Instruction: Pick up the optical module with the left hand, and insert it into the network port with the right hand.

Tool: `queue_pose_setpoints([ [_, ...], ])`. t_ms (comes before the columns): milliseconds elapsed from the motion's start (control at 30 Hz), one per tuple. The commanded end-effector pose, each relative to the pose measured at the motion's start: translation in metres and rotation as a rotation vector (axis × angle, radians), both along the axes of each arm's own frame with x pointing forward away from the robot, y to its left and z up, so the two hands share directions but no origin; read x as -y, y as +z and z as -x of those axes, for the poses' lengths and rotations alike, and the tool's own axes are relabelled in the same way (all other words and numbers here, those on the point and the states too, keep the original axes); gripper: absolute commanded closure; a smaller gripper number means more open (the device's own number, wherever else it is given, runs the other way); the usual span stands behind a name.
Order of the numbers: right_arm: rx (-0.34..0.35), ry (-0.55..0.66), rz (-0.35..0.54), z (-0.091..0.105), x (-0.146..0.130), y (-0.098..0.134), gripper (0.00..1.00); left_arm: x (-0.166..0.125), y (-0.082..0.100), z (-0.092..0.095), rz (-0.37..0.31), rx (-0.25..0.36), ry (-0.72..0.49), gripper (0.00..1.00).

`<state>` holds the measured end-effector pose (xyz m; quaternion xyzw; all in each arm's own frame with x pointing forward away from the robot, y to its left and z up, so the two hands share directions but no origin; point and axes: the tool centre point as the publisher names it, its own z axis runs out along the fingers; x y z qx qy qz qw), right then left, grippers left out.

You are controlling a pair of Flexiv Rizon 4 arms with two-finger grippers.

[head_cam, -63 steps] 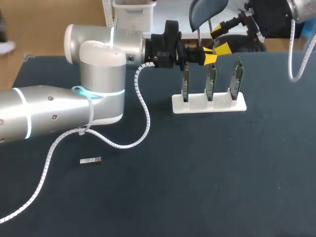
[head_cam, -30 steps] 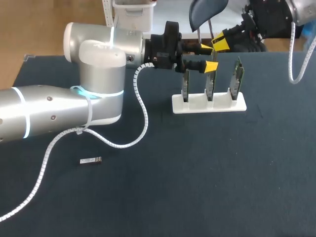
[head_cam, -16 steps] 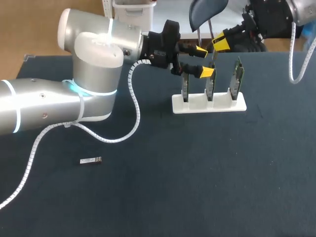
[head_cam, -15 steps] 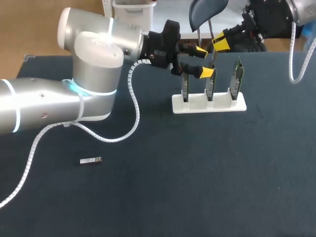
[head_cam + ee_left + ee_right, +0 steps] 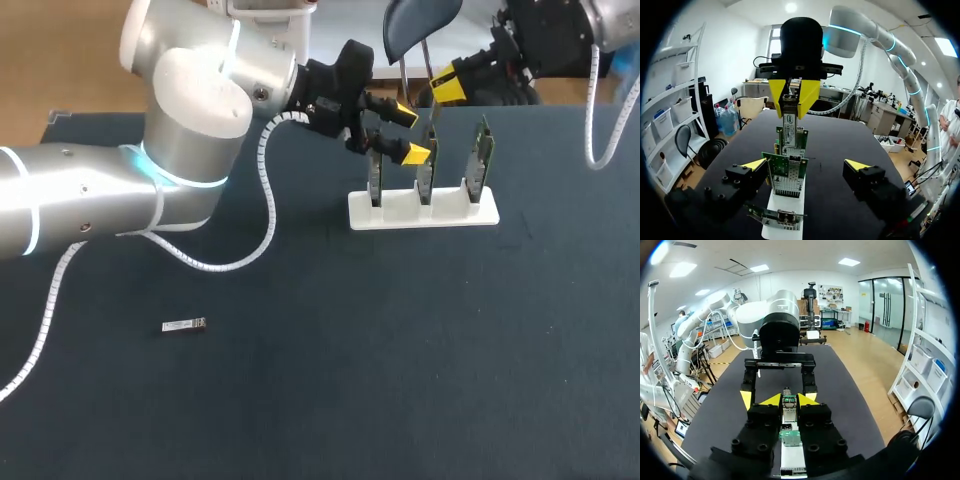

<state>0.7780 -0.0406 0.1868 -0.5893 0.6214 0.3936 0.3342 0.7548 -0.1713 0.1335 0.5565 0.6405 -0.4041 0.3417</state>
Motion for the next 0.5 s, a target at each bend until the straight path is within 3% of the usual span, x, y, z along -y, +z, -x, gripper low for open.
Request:
queue_pose_setpoints([
  [33, 0.002, -0.004, -0.005, 0.0017, 0.0007, -0.0011, 1.00, 0.0023, 0.0005, -0.0076, -0.016, -0.008, -0.011, 0.00],
  [500, 0.003, -0.012, -0.010, 0.0025, 0.0022, -0.0016, 1.00, 0.0034, -0.0061, 0.0002, -0.052, -0.028, -0.039, 0.00],
])
